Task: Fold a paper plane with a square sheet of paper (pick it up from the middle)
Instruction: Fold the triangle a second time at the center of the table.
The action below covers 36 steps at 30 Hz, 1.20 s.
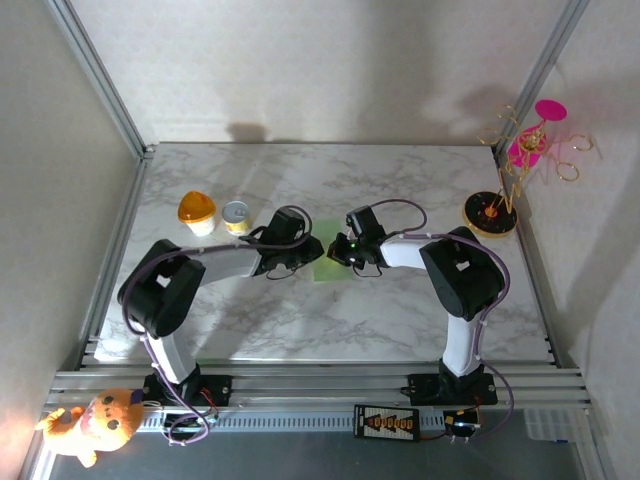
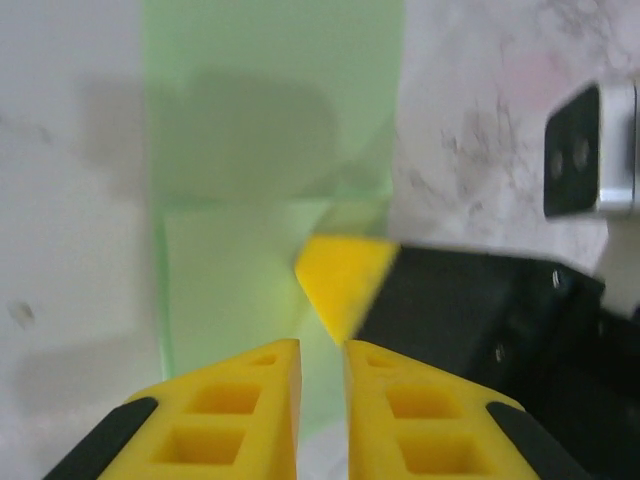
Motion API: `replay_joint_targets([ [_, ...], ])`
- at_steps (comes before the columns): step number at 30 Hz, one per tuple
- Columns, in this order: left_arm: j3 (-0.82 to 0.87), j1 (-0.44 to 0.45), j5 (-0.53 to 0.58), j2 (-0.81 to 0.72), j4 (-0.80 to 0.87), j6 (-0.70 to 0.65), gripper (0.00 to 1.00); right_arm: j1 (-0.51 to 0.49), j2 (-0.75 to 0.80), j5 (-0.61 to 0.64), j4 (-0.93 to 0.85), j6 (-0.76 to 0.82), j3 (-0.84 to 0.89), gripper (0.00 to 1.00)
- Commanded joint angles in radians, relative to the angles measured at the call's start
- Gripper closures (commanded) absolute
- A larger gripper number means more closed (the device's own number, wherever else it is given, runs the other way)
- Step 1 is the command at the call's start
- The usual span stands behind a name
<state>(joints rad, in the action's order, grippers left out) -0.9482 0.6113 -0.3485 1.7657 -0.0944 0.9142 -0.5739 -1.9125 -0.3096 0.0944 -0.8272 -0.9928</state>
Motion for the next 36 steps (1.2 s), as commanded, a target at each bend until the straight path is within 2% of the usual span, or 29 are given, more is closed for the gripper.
replay_joint_targets([
  [1,0.047,0.029,-0.013,-0.024,-0.021,0.059,0.82,0.009,-0.031,0.067,-0.125,-0.009,0.048,0.97],
  [11,0.045,0.048,-0.012,0.023,-0.009,0.073,0.90,0.009,-0.037,0.059,-0.125,-0.011,0.049,0.98],
  [36,0.037,0.051,0.045,0.070,0.067,0.029,0.92,0.011,-0.049,0.061,-0.131,-0.010,0.048,0.98],
])
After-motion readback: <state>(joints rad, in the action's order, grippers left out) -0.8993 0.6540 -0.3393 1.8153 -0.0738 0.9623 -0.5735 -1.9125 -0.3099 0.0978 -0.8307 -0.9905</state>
